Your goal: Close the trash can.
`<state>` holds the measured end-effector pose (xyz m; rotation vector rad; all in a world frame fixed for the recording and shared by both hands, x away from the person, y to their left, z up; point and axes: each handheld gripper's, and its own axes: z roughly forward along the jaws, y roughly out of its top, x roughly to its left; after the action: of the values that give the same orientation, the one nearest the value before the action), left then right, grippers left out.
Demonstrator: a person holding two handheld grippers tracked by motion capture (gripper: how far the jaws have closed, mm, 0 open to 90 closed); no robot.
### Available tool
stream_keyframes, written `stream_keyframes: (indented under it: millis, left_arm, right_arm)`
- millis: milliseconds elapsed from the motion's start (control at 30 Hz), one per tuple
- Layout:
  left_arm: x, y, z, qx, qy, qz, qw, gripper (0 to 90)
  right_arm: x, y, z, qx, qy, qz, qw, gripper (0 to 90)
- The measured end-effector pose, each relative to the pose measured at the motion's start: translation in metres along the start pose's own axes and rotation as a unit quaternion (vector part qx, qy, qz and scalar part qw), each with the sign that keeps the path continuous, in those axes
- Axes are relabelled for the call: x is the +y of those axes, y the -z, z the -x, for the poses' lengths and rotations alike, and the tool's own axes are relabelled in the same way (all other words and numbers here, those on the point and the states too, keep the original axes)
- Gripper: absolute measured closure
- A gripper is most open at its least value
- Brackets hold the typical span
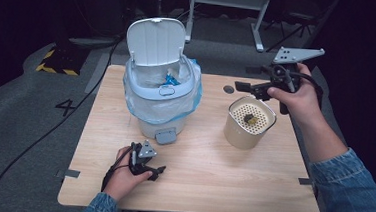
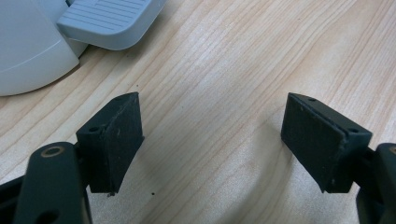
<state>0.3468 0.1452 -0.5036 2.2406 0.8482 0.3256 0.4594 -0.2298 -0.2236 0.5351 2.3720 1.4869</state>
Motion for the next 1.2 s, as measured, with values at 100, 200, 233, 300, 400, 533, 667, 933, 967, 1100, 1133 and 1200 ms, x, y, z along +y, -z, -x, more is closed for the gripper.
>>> stream_keyframes:
  millis: [100,200,233,300,400,533,667,933,967,1100,1133,1200]
  left_arm:
    - [0.000,0.000,0.000,0.001,0.000,0.000,1.0000,21.3]
    - [0.001,0.001,0.001,0.002,0.003,-0.003,1.0000,22.5]
    - [0.001,0.001,0.001,0.002,0.003,-0.005,1.0000,25.8]
    - [0.002,0.003,0.000,0.002,0.001,-0.008,1.0000,27.8]
    - [0.001,0.004,0.001,0.002,0.005,-0.012,0.9999,27.8]
    - [0.001,0.006,0.000,0.004,0.008,-0.017,0.9998,28.0]
    - [0.001,0.008,-0.002,0.003,0.013,-0.025,0.9996,29.4]
    - [-0.001,0.014,-0.005,0.009,0.023,-0.022,0.9995,28.8]
    - [-0.001,0.014,-0.005,0.009,0.023,-0.022,0.9995,28.7]
    - [-0.002,0.017,-0.007,0.013,0.025,-0.019,0.9994,28.7]
    - [-0.002,0.018,-0.008,0.013,0.029,-0.019,0.9993,28.8]
    - [-0.003,0.018,-0.009,0.013,0.032,-0.019,0.9992,29.0]
  right_arm:
    - [-0.012,0.010,-0.001,-0.001,-0.003,-0.006,1.0000,26.0]
    - [-0.022,0.017,-0.003,-0.010,-0.002,-0.015,0.9998,26.0]
    - [-0.027,0.020,-0.004,-0.013,-0.001,-0.020,0.9997,26.0]
    - [-0.043,0.026,-0.006,-0.011,-0.010,-0.024,0.9996,26.7]
    - [-0.060,0.030,-0.004,-0.016,-0.022,-0.029,0.9992,26.7]
    - [-0.078,0.034,-0.002,-0.023,-0.041,-0.042,0.9980,28.2]
    - [-0.094,0.036,0.000,-0.016,-0.059,-0.053,0.9968,29.0]
    - [-0.148,0.040,-0.005,-0.049,-0.070,-0.076,0.9934,28.8]
    - [-0.148,0.040,-0.005,-0.049,-0.070,-0.076,0.9934,28.8]
    - [-0.171,0.040,-0.006,-0.070,-0.075,-0.094,0.9902,29.3]
    - [-0.176,0.039,-0.006,-0.072,-0.075,-0.100,0.9896,29.2]
    - [-0.188,0.038,-0.007,-0.062,-0.080,-0.107,0.9891,29.1]
